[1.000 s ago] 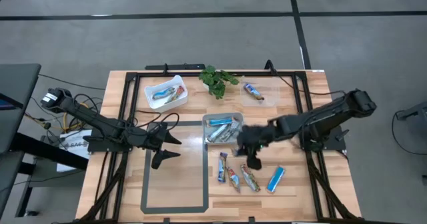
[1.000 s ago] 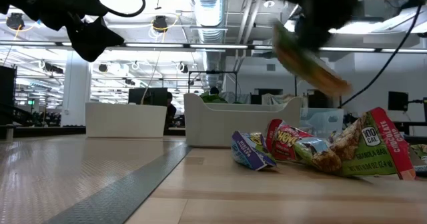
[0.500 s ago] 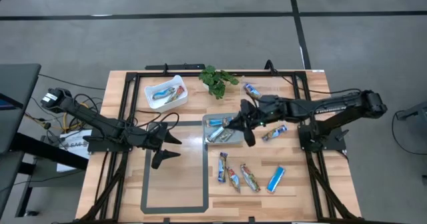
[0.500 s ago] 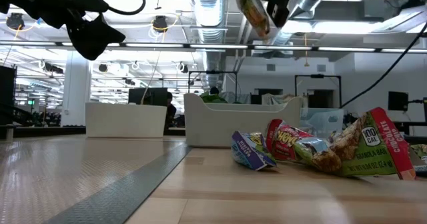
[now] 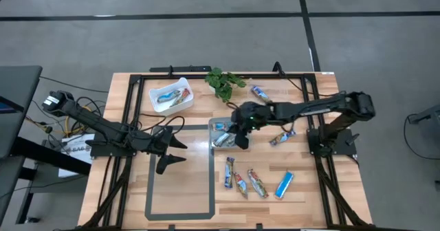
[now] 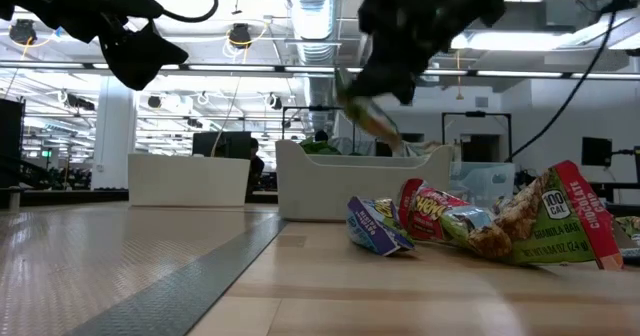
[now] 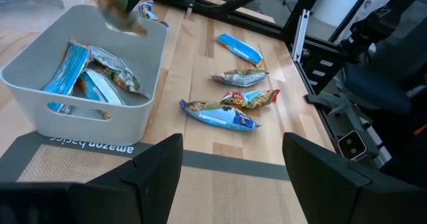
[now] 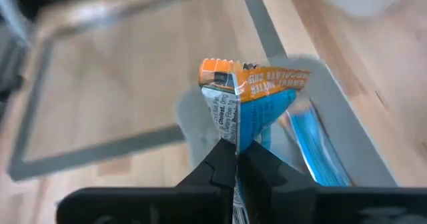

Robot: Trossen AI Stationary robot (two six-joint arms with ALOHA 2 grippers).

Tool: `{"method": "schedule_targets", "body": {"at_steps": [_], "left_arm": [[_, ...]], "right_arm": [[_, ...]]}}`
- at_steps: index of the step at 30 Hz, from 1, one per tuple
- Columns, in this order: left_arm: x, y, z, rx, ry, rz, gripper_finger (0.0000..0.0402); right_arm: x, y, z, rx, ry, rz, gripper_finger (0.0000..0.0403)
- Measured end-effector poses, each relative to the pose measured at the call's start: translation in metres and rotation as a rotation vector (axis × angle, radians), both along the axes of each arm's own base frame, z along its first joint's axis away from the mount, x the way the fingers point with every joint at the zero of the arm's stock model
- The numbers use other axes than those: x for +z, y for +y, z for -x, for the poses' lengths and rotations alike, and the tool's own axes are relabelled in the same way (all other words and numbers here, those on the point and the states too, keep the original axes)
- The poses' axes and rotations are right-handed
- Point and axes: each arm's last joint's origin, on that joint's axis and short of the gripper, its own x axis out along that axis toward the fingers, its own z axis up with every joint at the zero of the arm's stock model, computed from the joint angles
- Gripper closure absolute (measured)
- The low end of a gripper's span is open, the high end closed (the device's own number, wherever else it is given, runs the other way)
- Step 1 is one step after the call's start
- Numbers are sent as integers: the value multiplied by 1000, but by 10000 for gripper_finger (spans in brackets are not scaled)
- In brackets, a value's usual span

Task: Pick and place Granola Bars by type
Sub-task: Put the yellow granola bar into the gray bin

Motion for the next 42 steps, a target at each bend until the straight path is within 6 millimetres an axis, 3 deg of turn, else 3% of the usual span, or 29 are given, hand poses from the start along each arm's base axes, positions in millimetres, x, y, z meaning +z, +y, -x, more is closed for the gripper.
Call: {"method": "schedule_targets", "body": {"at_steps": [5,13,24,28,34,42], "left_arm": [[0,0,0,0,0,0,151],[0,0,0,12,-4,-7,151],[7,1,8,-118,-82,-70,151],[-10,8,23,-122,-95,-57,151],[-24,16,45,-157,-146,-9,151],[-37,26,63,-180,-210,4,151]], "right_arm": [[-21,-13,-18,-23,143,1,397],[-30,-28,-37,0,318,28,385],[-26,-30,-45,34,376,40,238],[-26,-32,-45,26,379,42,200],[-17,-32,-46,34,384,45,173],[-4,-32,-48,37,395,44,170]]}}
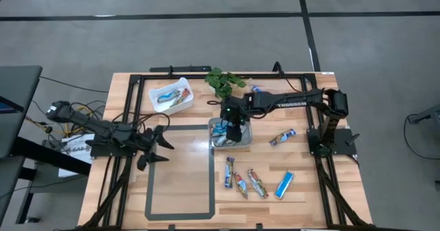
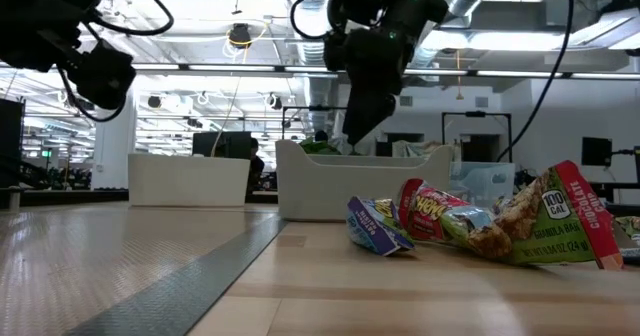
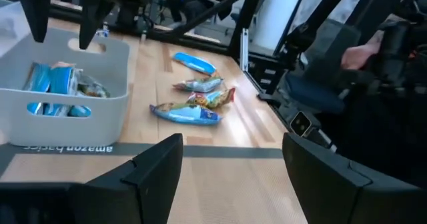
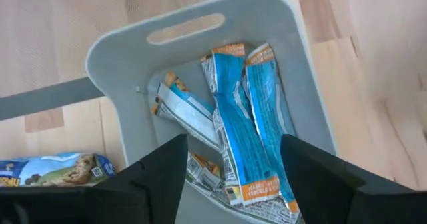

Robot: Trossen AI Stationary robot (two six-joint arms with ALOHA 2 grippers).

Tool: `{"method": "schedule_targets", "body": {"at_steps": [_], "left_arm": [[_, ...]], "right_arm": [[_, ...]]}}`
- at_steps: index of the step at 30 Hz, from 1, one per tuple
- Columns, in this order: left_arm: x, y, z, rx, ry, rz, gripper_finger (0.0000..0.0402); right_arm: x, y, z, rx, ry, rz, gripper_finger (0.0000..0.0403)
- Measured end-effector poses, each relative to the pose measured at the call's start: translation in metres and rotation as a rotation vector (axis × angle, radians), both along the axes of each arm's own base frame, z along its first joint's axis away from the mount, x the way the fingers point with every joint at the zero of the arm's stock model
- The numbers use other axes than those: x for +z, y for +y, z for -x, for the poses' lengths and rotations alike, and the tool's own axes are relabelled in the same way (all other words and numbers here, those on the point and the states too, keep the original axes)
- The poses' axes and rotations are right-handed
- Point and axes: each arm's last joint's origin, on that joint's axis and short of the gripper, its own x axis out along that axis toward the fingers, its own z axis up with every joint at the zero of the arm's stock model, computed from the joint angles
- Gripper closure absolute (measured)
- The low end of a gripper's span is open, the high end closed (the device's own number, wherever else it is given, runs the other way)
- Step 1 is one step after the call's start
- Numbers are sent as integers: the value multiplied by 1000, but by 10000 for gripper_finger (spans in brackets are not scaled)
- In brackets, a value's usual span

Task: Pick and place Granola Bars by type
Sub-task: Put the yellow granola bar into the gray bin

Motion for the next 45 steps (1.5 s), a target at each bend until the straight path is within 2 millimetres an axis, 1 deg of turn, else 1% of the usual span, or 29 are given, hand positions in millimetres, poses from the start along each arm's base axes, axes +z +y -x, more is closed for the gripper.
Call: {"method": "schedule_targets", "body": {"at_steps": [13,19,24,27,31,43,45], "left_arm": [[-6,10,15,9,17,-46,151],[-2,12,18,26,-61,-118,151],[2,13,20,51,-143,-189,151],[6,13,19,59,-197,-203,151],[2,12,16,70,-271,-198,151],[-2,12,16,66,-227,-184,151],[-2,12,16,55,-217,-157,151]], "right_arm": [[12,1,1,1,40,-8,171],[18,2,2,2,62,-11,171],[21,7,2,15,66,-11,171],[24,9,1,21,65,-5,171],[24,12,0,28,60,-3,171],[23,15,2,39,79,-14,171],[23,17,4,56,94,-35,171]]}}
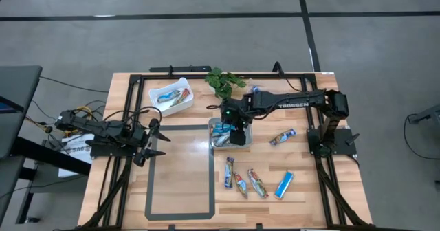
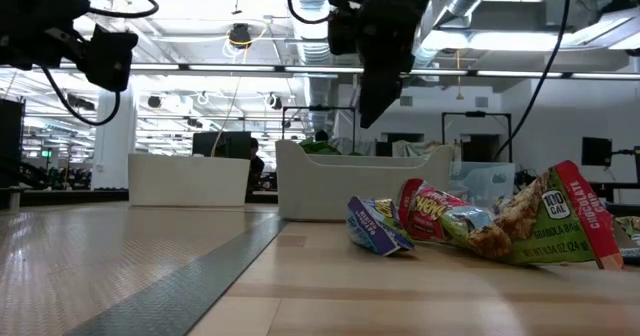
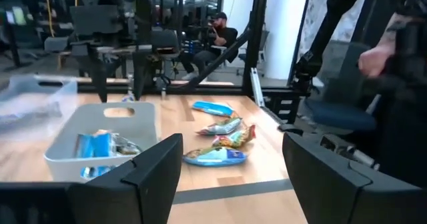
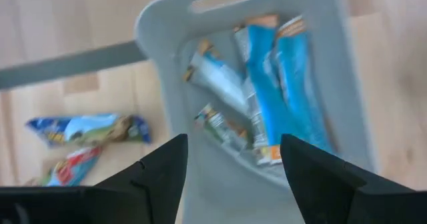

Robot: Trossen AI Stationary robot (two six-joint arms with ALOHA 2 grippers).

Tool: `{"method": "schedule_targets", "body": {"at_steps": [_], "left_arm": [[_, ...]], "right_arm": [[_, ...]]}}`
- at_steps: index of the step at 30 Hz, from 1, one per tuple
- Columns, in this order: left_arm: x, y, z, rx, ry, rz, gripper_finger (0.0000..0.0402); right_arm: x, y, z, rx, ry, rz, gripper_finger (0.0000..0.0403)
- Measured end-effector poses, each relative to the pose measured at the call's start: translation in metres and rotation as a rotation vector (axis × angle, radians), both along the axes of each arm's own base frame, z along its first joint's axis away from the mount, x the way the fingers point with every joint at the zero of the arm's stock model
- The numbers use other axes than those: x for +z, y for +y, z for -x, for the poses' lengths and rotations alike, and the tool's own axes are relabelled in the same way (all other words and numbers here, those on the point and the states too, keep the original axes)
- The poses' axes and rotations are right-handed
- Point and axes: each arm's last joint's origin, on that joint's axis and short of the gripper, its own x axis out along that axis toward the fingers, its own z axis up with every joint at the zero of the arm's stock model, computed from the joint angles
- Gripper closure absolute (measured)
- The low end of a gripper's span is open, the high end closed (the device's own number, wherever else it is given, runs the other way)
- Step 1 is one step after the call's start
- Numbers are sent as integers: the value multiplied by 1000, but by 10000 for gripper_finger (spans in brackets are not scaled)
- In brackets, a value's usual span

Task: Pick and place Granola Bars by type
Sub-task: Put the yellow granola bar into the gray bin

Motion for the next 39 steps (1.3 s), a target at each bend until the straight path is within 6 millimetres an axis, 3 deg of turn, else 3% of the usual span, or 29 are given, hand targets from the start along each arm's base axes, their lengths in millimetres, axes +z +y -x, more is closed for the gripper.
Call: {"method": "schedule_targets", "body": {"at_steps": [9,20,28,39], "left_arm": [[0,0,0,-1,7,19,151],[0,0,0,-2,11,25,151],[-1,0,0,-2,12,25,151],[-1,0,0,-3,14,30,151]], "right_arm": [[-3,27,11,-53,155,-151,171],[-3,83,18,-91,245,-271,171],[-4,124,35,-137,371,-239,171],[-6,172,63,-474,420,-59,171]]}}
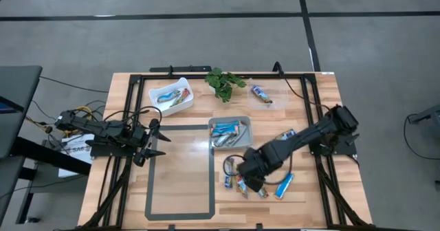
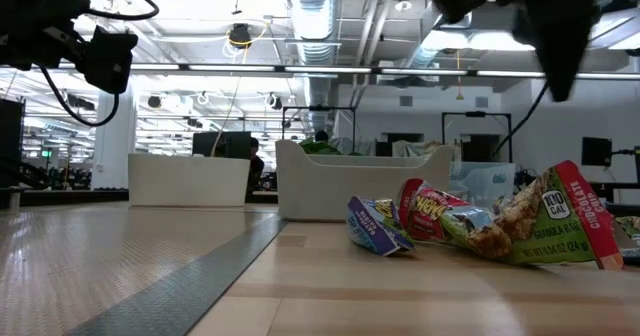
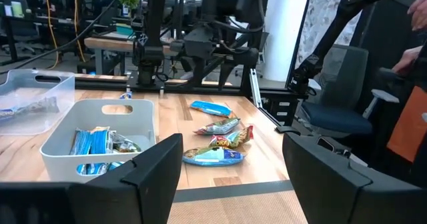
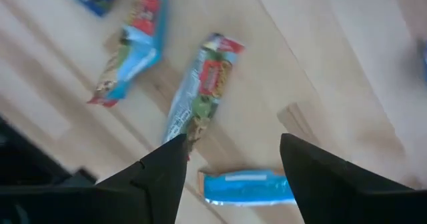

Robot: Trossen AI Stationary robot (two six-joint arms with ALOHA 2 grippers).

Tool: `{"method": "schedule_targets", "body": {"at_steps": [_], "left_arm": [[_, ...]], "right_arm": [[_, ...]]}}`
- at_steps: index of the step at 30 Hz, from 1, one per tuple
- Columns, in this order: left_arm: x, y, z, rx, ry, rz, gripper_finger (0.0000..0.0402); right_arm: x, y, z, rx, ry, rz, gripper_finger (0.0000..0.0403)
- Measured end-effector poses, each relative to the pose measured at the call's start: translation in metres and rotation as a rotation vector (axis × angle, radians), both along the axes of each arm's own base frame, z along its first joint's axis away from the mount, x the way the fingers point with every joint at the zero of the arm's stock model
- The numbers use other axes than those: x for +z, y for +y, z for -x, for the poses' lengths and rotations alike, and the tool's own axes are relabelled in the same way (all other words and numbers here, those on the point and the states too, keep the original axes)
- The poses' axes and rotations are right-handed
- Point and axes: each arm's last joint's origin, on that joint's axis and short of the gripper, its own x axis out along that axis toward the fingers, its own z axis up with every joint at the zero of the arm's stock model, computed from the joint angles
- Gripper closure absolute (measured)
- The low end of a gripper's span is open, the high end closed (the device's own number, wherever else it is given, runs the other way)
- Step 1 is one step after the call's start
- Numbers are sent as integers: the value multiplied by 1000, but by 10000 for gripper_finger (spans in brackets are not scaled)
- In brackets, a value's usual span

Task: Pick and place Granola Bars by type
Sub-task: Put the yellow granola bar into the gray bin

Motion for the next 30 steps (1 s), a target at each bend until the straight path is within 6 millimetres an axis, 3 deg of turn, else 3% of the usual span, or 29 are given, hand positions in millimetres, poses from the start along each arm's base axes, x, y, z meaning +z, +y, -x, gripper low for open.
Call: {"method": "schedule_targets", "body": {"at_steps": [11,22,25,30], "left_arm": [[0,0,0,0,1,1,151],[0,0,0,0,1,1,151],[0,0,0,0,1,1,151],[0,0,0,1,1,1,151]], "right_arm": [[1,34,38,-615,123,194,171],[-1,75,70,-911,202,215,171],[-13,81,72,-940,230,220,171],[-48,85,72,-977,284,164,171]]}}
